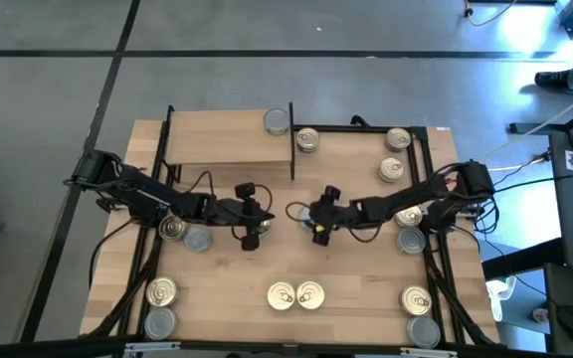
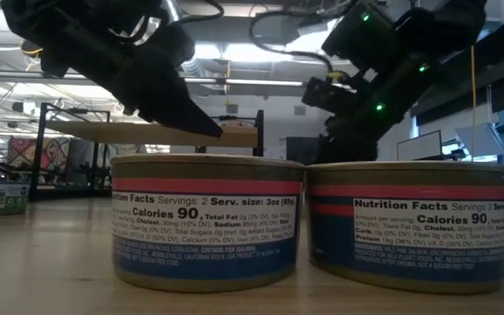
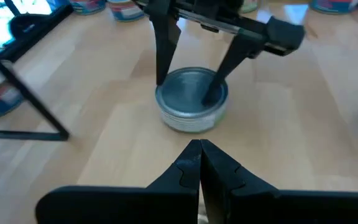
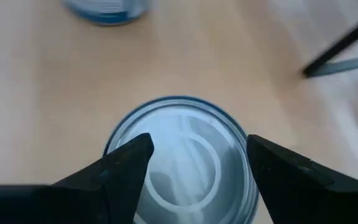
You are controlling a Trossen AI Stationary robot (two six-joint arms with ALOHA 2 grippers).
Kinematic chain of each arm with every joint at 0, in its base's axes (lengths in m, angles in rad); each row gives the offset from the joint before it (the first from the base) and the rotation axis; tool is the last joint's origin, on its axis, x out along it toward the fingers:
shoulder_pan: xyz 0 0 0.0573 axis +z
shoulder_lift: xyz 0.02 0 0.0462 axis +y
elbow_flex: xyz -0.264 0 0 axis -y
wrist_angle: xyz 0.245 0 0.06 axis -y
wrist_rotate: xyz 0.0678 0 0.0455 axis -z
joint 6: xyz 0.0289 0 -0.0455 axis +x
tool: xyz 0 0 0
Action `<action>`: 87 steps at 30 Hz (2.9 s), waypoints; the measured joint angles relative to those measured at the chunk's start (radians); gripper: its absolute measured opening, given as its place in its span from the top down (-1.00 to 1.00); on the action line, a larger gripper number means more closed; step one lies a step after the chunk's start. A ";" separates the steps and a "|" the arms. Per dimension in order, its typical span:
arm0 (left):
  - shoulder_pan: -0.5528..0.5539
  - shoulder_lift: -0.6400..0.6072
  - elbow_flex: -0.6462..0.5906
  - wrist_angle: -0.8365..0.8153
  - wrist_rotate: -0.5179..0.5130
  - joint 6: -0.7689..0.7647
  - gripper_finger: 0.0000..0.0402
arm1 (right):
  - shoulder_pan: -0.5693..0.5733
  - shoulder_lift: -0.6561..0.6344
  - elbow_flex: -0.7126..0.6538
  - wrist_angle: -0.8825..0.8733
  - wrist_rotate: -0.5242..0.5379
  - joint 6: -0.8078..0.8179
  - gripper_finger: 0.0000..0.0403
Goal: Stack canned seafood by type on shelf
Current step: Stack the green tuna can on top of the green tuna can on the shelf
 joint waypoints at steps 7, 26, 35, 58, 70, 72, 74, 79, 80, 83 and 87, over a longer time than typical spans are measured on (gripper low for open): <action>-0.025 0.198 0.180 -0.006 0.001 -0.006 0.99 | 0.092 -0.170 -0.007 -0.113 0.015 -0.014 -0.36; 0.000 0.539 0.501 -0.003 0.122 0.007 0.99 | 0.200 -0.411 -0.462 0.316 0.032 0.181 -0.36; 0.012 0.543 0.500 -0.066 0.121 0.011 0.99 | 0.200 -0.406 -0.460 0.339 0.024 0.169 -0.36; 0.017 0.539 0.291 0.244 0.142 0.023 0.99 | 0.200 -0.370 -0.454 0.458 -0.075 -0.169 -0.36; 0.043 0.541 0.290 0.247 0.188 0.014 0.99 | 0.200 -0.222 -0.301 0.261 -0.015 -0.665 -0.36; 0.048 0.542 0.290 0.251 0.200 0.004 0.99 | 0.200 -0.217 -0.282 0.216 0.004 -0.667 -0.36; 0.049 0.542 0.290 0.254 0.206 -0.004 0.99 | 0.200 -0.217 -0.273 0.183 0.017 -0.665 -0.36; 0.037 0.543 0.288 0.270 0.199 -0.010 0.99 | 0.200 -0.217 -0.272 0.170 0.032 -0.664 -0.36; 0.034 0.543 0.288 0.269 0.195 -0.009 0.99 | 0.200 -0.217 -0.272 0.170 0.032 -0.664 -0.36; 0.030 0.545 0.289 0.255 0.187 -0.008 0.99 | 0.200 -0.217 -0.272 0.158 0.032 -0.663 -0.36; 0.030 0.563 0.290 0.261 0.187 -0.022 0.99 | 0.200 -0.201 -0.272 0.153 0.032 -0.664 -0.36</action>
